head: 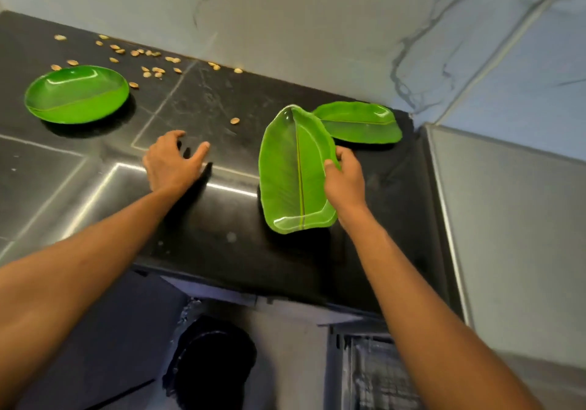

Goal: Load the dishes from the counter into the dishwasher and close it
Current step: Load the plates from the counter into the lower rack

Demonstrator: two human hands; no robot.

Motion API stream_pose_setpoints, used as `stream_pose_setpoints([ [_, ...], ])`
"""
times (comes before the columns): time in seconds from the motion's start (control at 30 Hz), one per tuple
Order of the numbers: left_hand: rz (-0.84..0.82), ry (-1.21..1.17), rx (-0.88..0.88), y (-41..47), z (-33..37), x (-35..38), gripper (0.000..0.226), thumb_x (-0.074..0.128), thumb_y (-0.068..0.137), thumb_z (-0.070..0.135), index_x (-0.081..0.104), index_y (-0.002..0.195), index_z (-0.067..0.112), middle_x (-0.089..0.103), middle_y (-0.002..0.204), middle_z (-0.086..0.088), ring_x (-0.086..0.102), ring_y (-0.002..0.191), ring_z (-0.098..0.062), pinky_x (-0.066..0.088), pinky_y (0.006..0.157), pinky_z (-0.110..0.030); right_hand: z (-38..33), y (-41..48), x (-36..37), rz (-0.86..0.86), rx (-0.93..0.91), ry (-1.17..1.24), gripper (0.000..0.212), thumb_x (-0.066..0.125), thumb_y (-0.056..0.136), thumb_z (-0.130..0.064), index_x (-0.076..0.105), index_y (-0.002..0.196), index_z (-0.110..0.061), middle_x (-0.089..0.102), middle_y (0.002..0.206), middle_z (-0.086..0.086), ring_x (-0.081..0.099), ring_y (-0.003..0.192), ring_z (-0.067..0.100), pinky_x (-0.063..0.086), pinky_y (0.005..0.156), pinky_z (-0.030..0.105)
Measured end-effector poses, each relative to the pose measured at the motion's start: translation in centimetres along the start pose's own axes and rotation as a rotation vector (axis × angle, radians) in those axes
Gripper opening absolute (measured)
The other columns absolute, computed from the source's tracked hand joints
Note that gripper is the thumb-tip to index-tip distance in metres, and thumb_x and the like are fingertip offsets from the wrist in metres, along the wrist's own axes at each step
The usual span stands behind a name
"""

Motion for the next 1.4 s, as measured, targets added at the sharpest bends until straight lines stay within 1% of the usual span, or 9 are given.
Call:
stream_pose_setpoints([
  [0.27,-0.090,-0.311,0.127,-17.5,5.5,0.3,0.025,0.062,0.090,0.044,0.071,0.091,0.020,0.070,0.082,0.000,0.067,0.082,-0.019,0.047,0.073,-0.031,7.7,-12.5,-10.5,0.018,0.094,0.074,0.025,0.048,0.083,-0.036,0.058,0.106,-0.040,0.071,0.101,-0.006,0.067,0.096,0.023,0.051,0.090,0.053],
  [0.47,-0.282,-0.531,0.183,-37.0,12.0,2.7,0.025,0.058,0.092,0.044,0.069,0.086,0.023,0.070,0.074,0.002,0.063,0.068,-0.006,0.049,0.068,-0.027,17.0,-21.9,-20.4,0.028,0.125,0.120,0.030,0.049,0.086,-0.035,0.061,0.113,-0.030,0.071,0.103,-0.004,0.067,0.093,0.022,0.054,0.087,0.051],
  [0.6,-0.615,-0.682,0.038,-51.3,15.8,7.9,0.024,0.057,0.093,0.044,0.066,0.096,0.022,0.072,0.082,0.001,0.067,0.076,-0.008,0.055,0.072,-0.028,24.5,-28.9,-27.3,0.026,0.165,0.133,0.030,0.051,0.088,-0.027,0.063,0.115,-0.020,0.071,0.104,0.001,0.067,0.093,0.022,0.054,0.087,0.048],
  [0.7,-0.827,-0.719,-0.222,-61.4,17.4,11.9,0.012,0.056,0.099,0.018,0.062,0.107,0.013,0.071,0.087,0.001,0.066,0.081,-0.017,0.057,0.061,-0.028,30.5,-33.5,-31.5,-0.020,0.245,0.098,0.032,0.049,0.088,-0.029,0.063,0.115,-0.021,0.071,0.105,0.001,0.067,0.092,0.025,0.054,0.085,0.048],
  [0.83,-0.875,-0.615,-0.306,-68.5,18.0,13.1,0.021,0.052,0.098,0.002,0.053,0.119,0.007,0.065,0.092,-0.008,0.066,0.063,-0.007,0.049,0.043,-0.020,36.5,-37.9,-34.3,-0.039,0.370,0.094,0.026,0.052,0.096,-0.022,0.062,0.120,-0.022,0.071,0.107,0.001,0.065,0.086,0.022,0.055,0.082,0.042],
  [0.9,-0.908,-0.558,-0.340,-70.6,17.9,14.1,0.018,0.053,0.099,0.006,0.055,0.117,0.011,0.066,0.093,-0.009,0.067,0.064,-0.011,0.052,0.043,-0.027,39.8,-39.6,-35.1,-0.037,0.414,0.103,0.026,0.054,0.098,-0.019,0.062,0.123,-0.021,0.070,0.112,0.001,0.065,0.091,0.020,0.053,0.083,0.040],
  [1.03,-1.002,-0.381,-0.311,-72.6,16.8,17.2,0.016,0.056,0.099,0.011,0.059,0.105,0.025,0.071,0.104,-0.016,0.071,0.085,-0.030,0.060,0.068,-0.053,46.4,-43.0,-35.1,-0.041,0.584,0.122,0.027,0.060,0.097,-0.021,0.064,0.124,-0.019,0.070,0.113,0.007,0.066,0.101,0.030,0.054,0.089,0.049],
  [1.27,-1.013,-0.125,-0.319,-70.9,15.7,24.3,0.027,0.052,0.097,0.010,0.054,0.122,0.019,0.068,0.107,-0.012,0.071,0.078,-0.027,0.061,0.055,-0.038,56.5,-45.3,-34.0,0.029,0.744,0.160,0.023,0.058,0.091,-0.013,0.069,0.094,-0.033,0.072,0.089,0.007,0.068,0.082,0.030,0.057,0.076,0.053],
  [1.4,-0.984,-0.011,-0.317,-68.2,14.9,29.5,0.030,0.057,0.097,0.019,0.052,0.127,0.018,0.063,0.113,-0.011,0.069,0.075,-0.023,0.060,0.052,-0.034,58.8,-44.1,-32.8,0.029,0.751,0.106,0.017,0.058,0.093,-0.018,0.071,0.098,-0.028,0.073,0.092,0.005,0.068,0.085,0.028,0.057,0.077,0.048],
])
Point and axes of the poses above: each hand's wrist, its own y-axis towards the middle knuckle, its own x-axis out of the palm, z = x × y, the point moved 5 cm from there along y, towards the middle knuckle
